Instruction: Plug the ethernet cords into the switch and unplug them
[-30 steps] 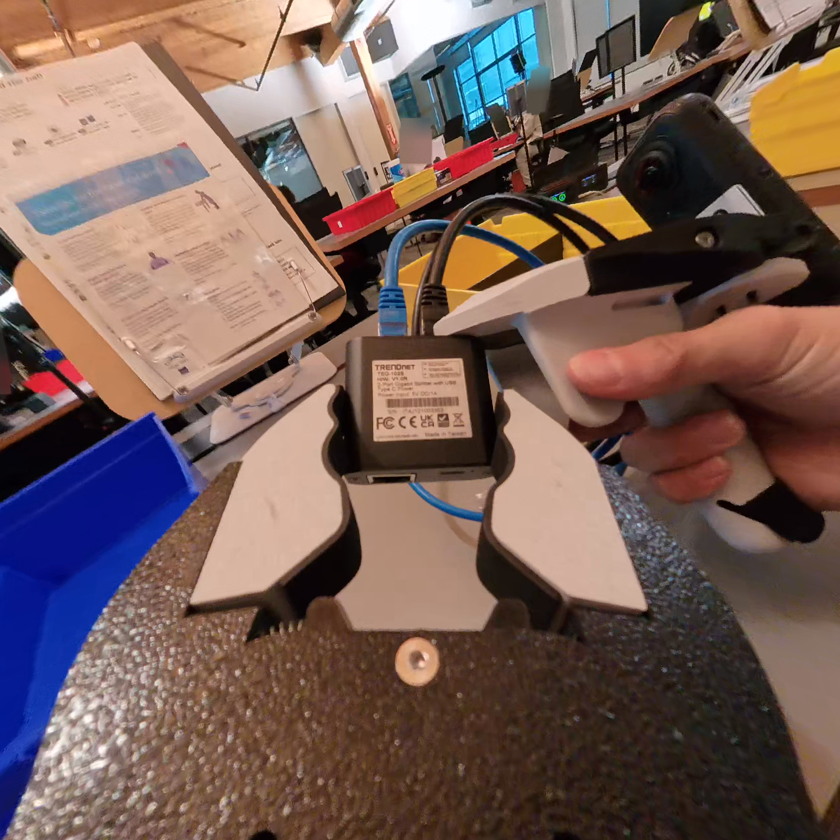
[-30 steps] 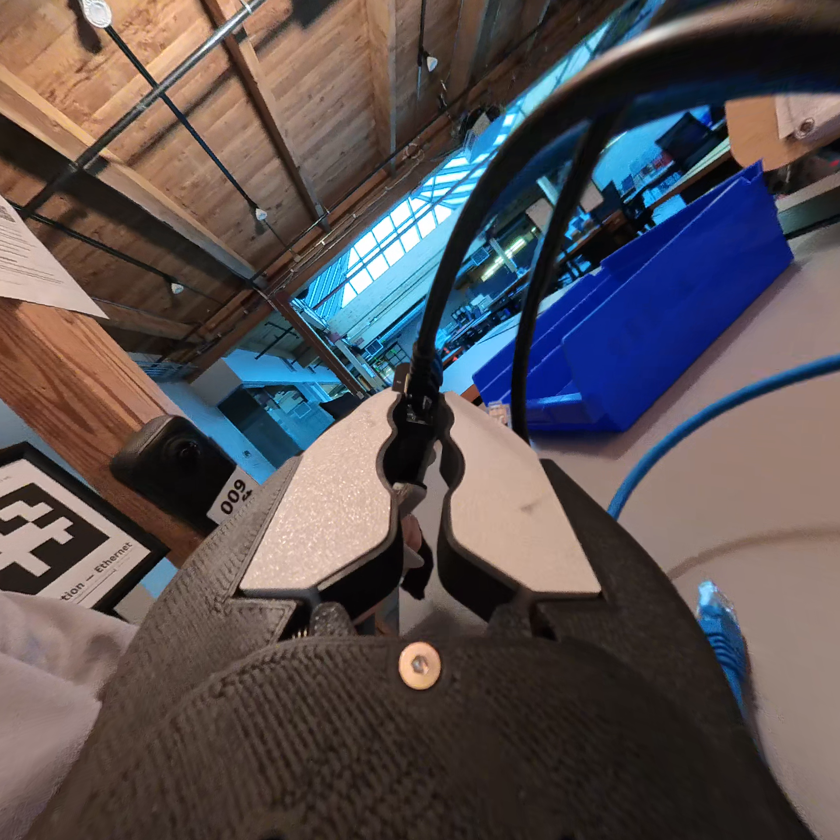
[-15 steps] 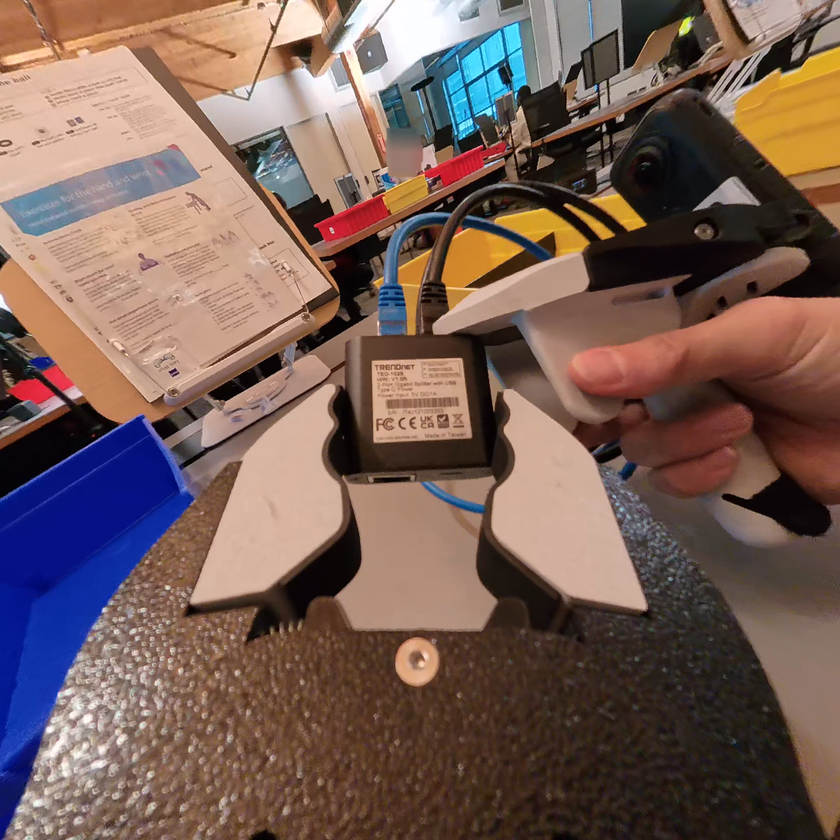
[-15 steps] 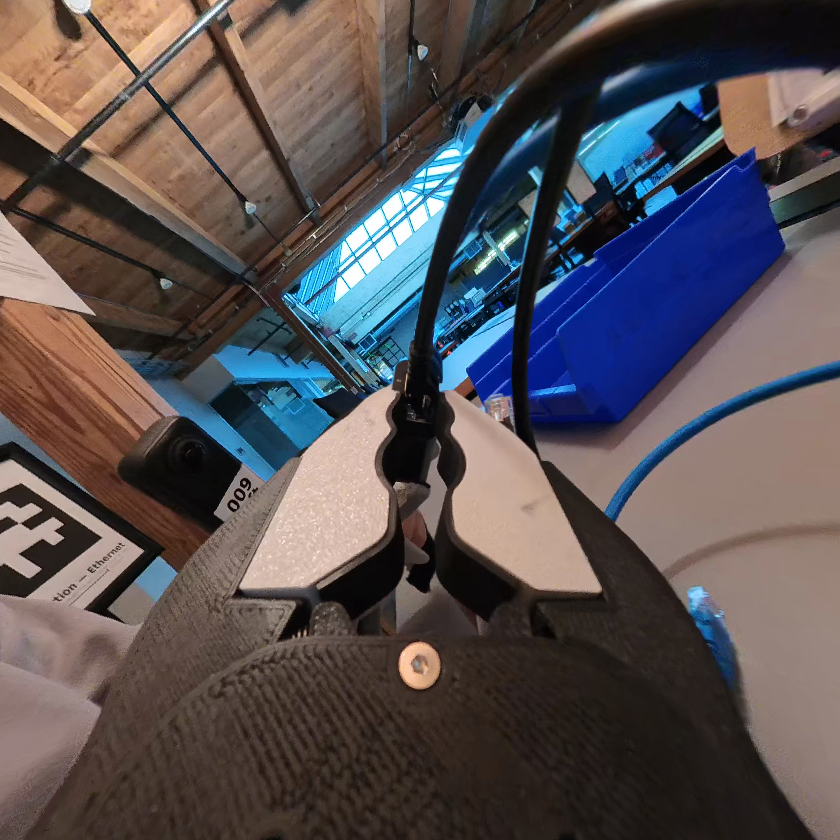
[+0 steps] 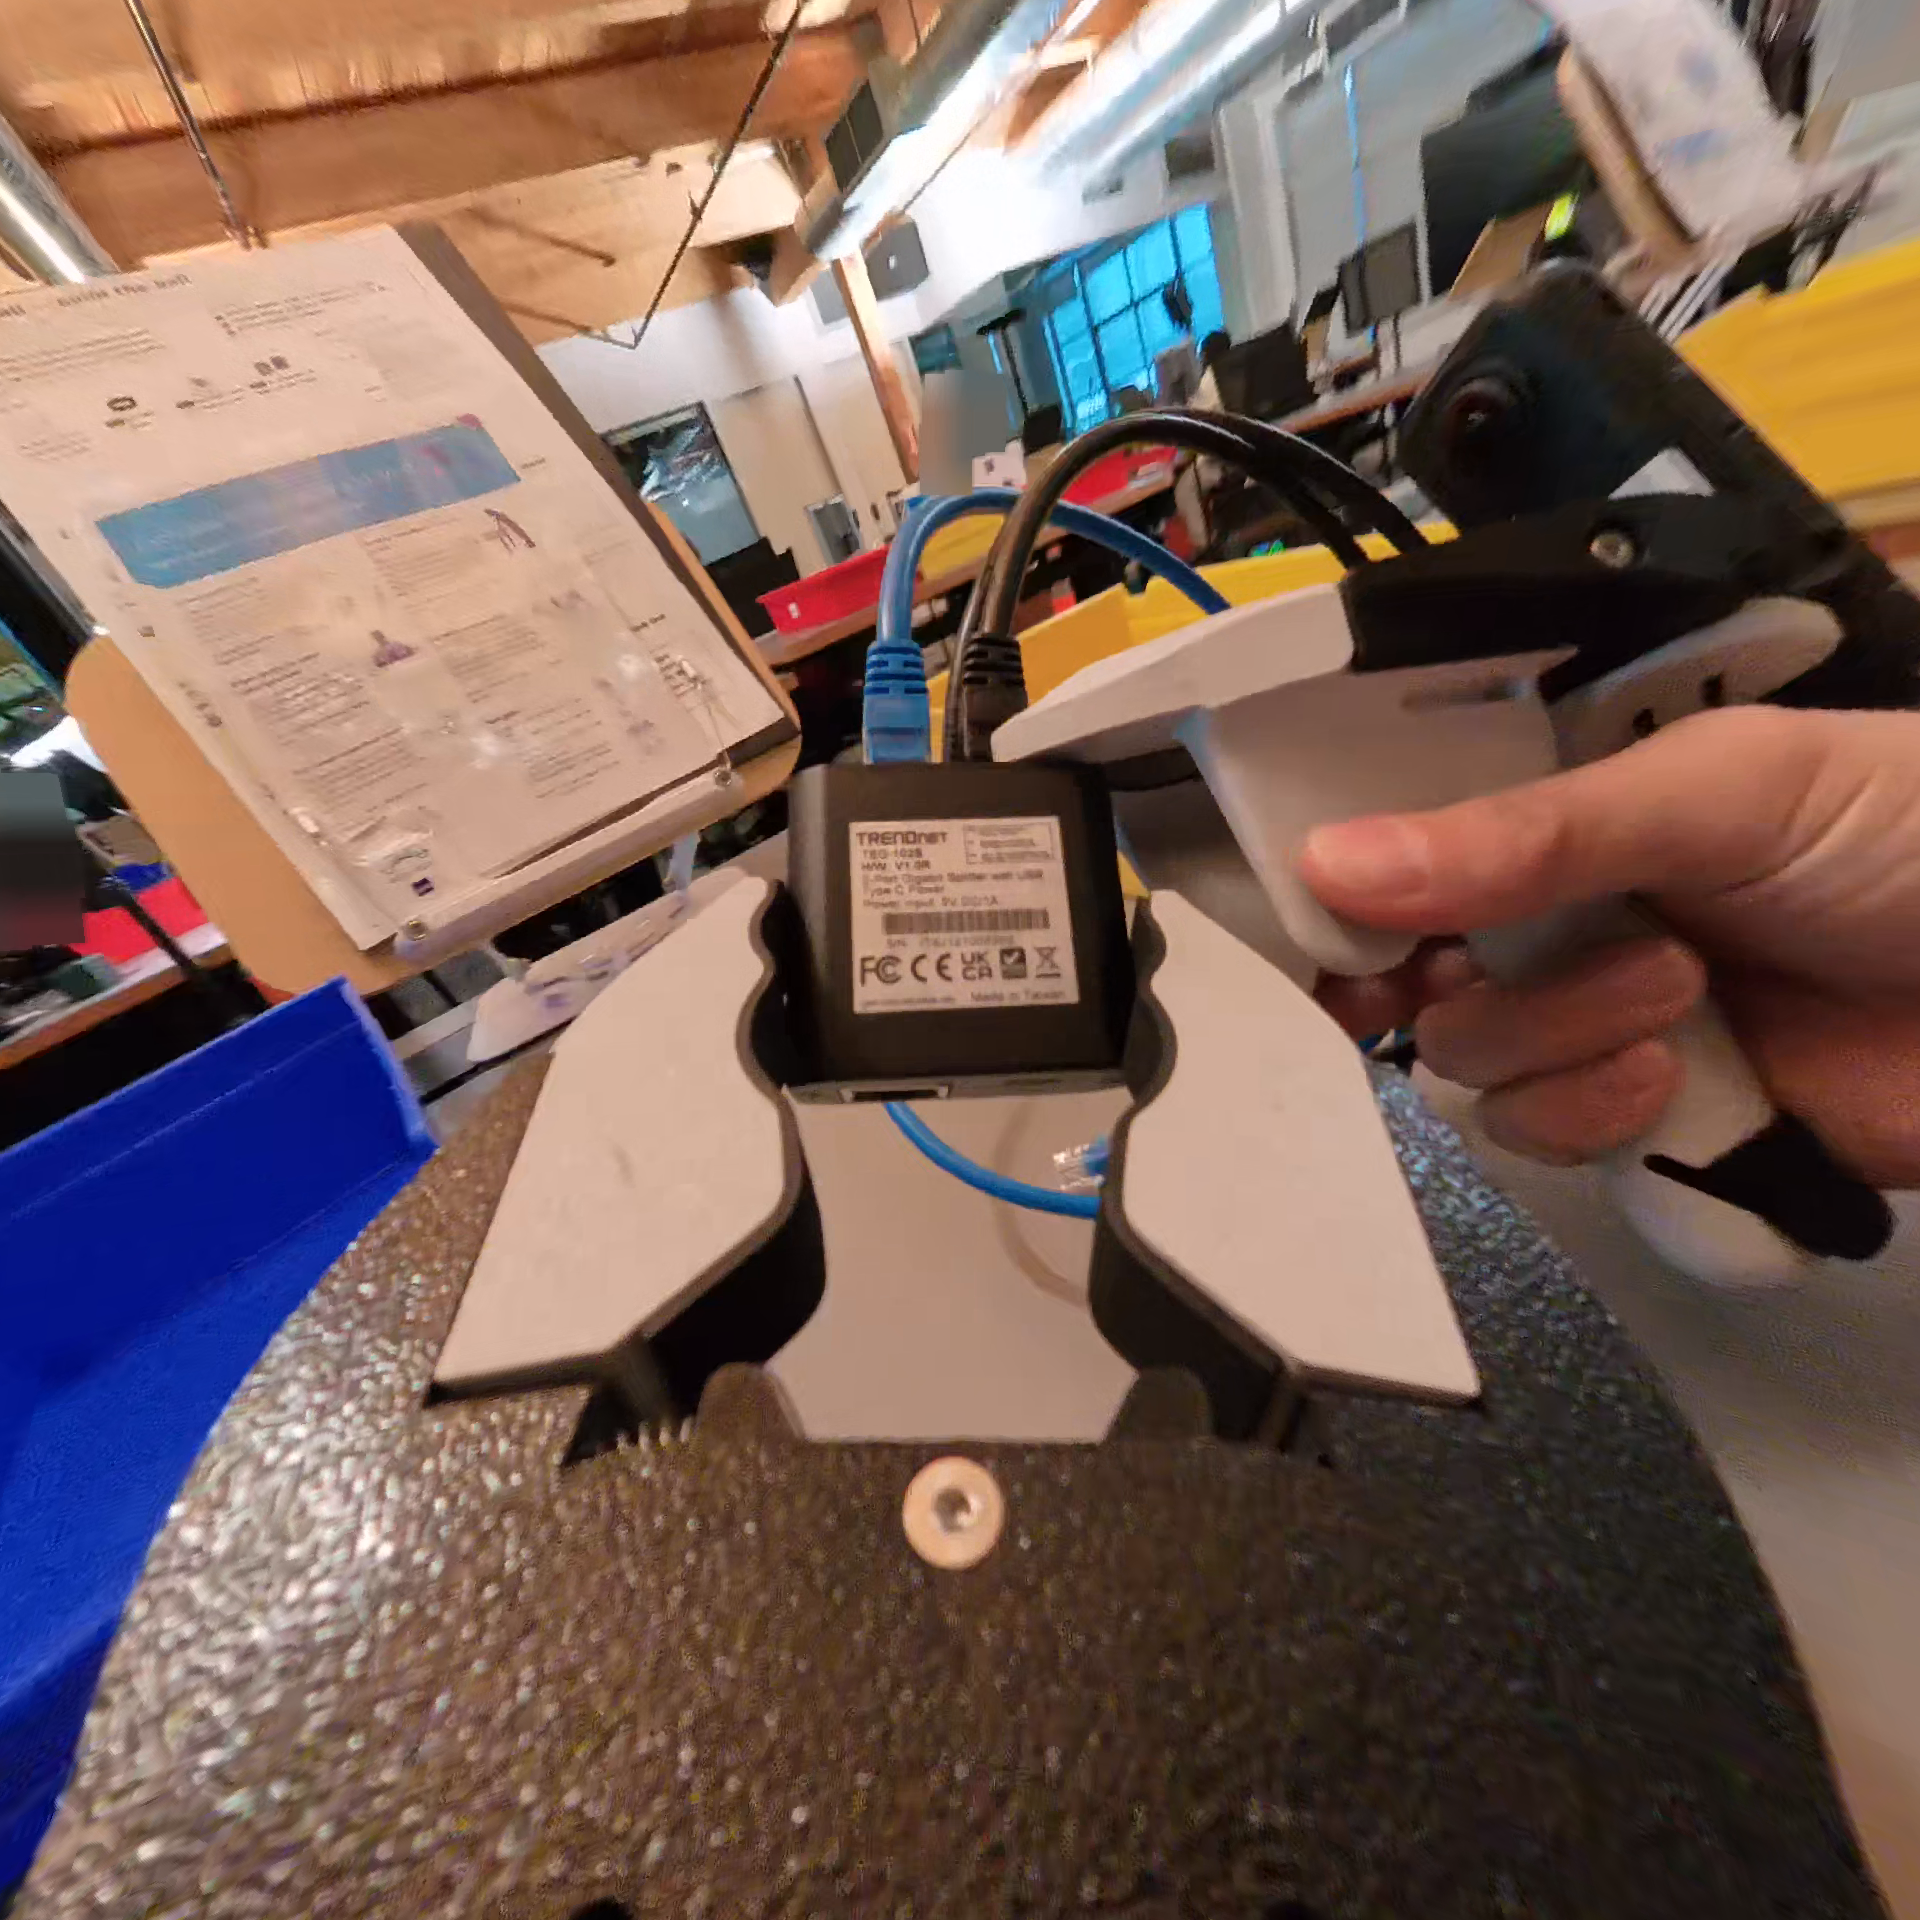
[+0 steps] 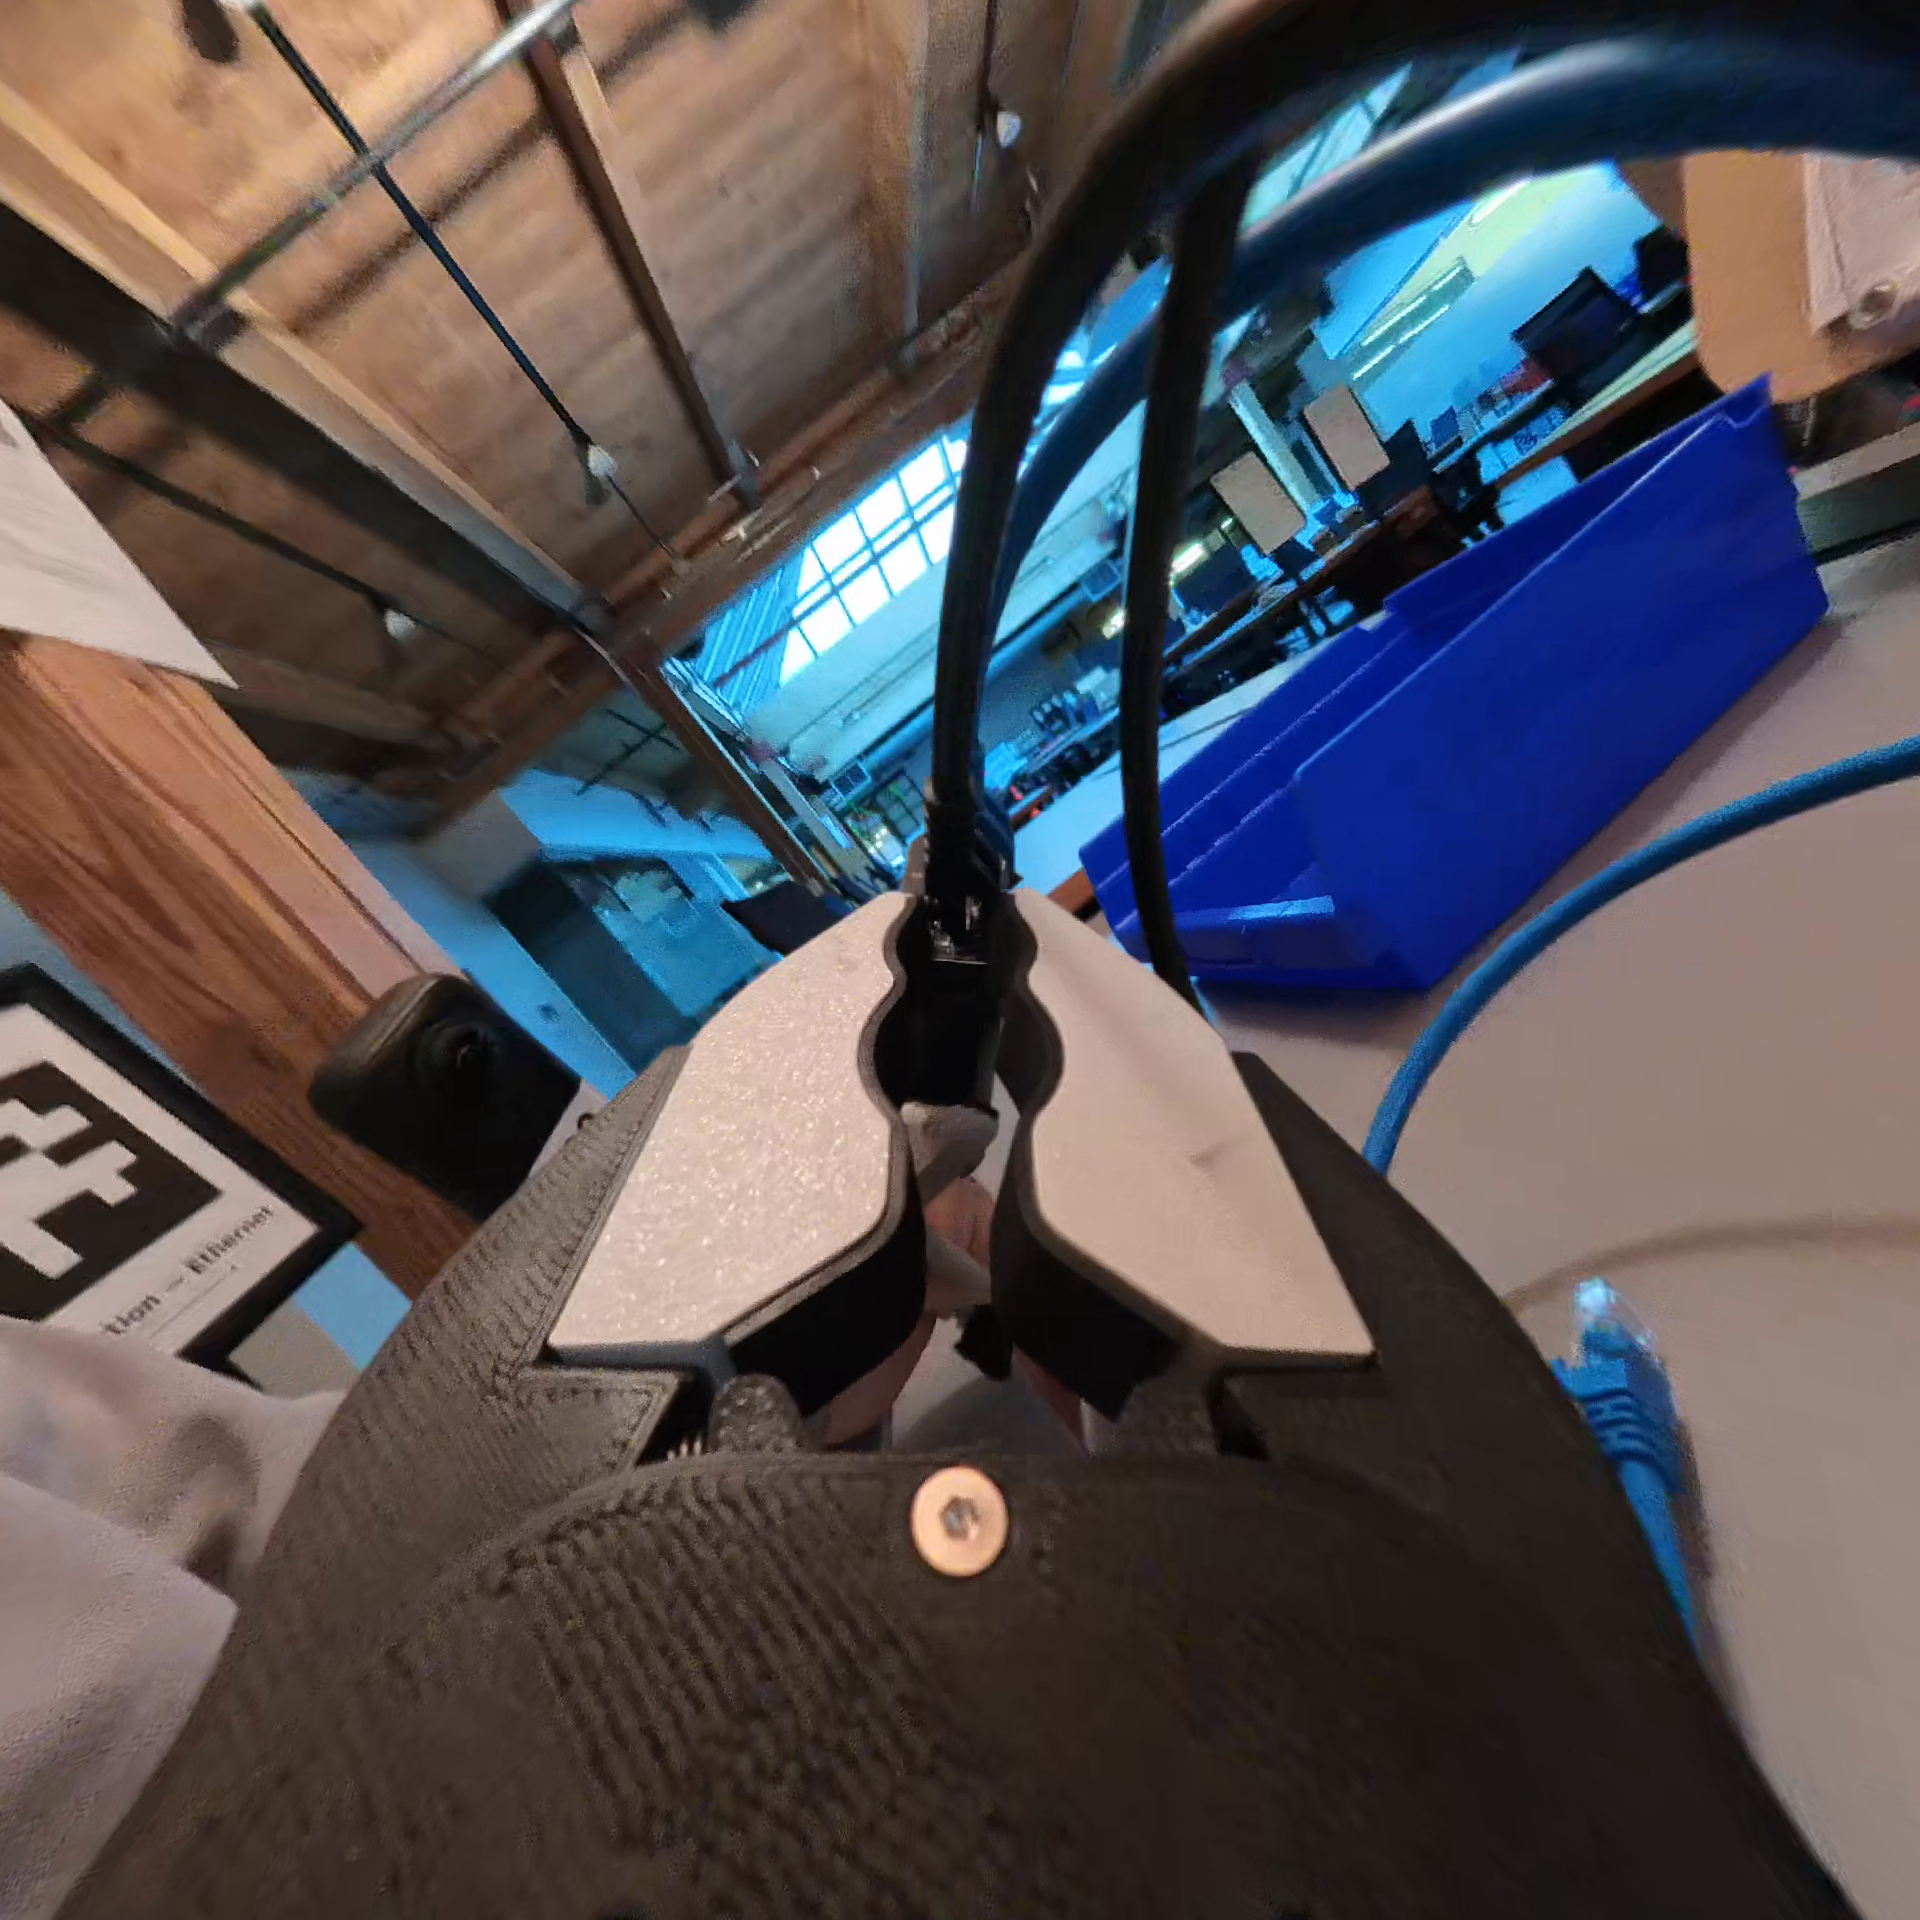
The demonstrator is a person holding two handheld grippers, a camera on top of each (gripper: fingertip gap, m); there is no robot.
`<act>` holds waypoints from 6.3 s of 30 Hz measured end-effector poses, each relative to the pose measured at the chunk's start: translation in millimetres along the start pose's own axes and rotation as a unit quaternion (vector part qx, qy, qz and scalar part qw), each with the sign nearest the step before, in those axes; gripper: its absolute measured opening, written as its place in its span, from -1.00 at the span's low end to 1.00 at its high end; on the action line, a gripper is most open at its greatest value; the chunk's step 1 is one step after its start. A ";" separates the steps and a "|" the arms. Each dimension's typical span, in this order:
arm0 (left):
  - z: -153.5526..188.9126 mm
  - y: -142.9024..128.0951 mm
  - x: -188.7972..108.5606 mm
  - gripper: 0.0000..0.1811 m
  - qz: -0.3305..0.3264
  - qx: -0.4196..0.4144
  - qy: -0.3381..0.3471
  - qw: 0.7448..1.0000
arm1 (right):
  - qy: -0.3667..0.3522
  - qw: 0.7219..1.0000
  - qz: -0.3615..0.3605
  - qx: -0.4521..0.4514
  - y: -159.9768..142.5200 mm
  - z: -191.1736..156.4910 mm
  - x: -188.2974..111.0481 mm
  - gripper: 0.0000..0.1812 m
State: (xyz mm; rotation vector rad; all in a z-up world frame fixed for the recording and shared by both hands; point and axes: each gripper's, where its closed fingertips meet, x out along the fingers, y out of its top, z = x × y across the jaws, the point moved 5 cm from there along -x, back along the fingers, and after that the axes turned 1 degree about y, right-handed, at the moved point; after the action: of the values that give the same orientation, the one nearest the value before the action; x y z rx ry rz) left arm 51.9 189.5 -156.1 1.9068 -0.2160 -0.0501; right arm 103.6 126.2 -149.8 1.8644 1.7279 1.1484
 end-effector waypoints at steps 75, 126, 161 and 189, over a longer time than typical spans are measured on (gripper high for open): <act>-3.2 -0.2 -4.7 -0.33 -0.038 0.026 -0.111 0.993 | 0.004 0.985 -0.080 0.151 3.0 6.6 2.0 -0.77; 2.7 10.2 -4.5 -0.33 0.011 0.108 -0.007 0.994 | 0.004 0.996 -0.019 -0.086 5.7 -16.0 8.0 -0.83; 6.9 5.5 0.9 -0.32 -0.014 0.094 0.001 0.996 | -0.008 0.989 -0.015 -0.148 5.1 -17.6 7.3 -0.86; 1.0 -5.8 4.0 -0.33 -0.032 0.042 -0.014 0.998 | -0.059 0.951 -0.108 -0.284 70.5 -34.3 -34.3 -0.91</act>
State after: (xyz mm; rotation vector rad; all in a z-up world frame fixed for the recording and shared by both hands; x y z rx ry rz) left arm 56.5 189.8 -161.6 1.9984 -0.1798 -0.1125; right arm 127.0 71.1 -88.8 1.3304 1.3107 1.2481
